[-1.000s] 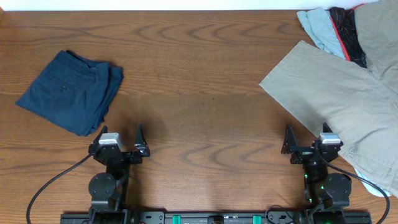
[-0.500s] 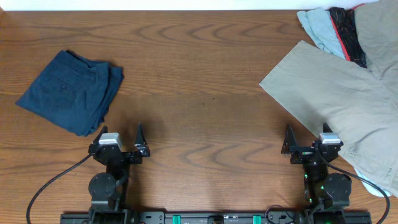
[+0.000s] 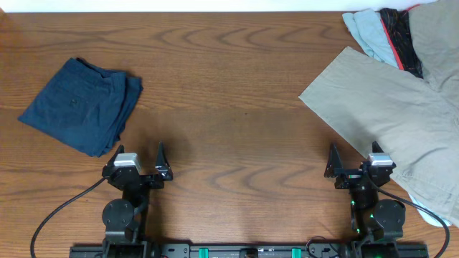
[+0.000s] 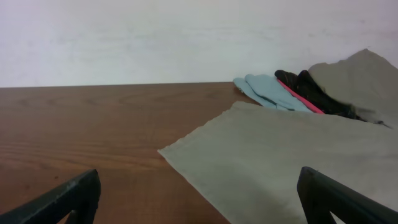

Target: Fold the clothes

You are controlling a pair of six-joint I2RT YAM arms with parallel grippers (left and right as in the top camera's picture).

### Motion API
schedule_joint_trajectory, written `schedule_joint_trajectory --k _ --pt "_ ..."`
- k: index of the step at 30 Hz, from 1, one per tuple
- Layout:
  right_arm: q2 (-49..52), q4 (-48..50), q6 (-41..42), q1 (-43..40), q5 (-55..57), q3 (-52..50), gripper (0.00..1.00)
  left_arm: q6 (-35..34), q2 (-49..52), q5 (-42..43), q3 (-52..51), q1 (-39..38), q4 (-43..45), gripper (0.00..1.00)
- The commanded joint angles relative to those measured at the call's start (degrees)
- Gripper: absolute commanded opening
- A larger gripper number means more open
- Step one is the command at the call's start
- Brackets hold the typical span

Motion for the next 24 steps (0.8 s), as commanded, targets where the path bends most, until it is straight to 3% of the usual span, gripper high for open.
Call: schedule_joint_trajectory --k 1,24 --pt "-0.31 -0.24 -0.33 0.42 -0.2 -0.07 0.99 0.74 -0.5 -0.55 -0.81 -0.13 -2.38 0.98" --pt "-0.31 0.46 0.17 0.42 -0.9 -0.07 0.99 0.79 -0.39 -0.79 -0.79 -0.11 -2.38 0.98"
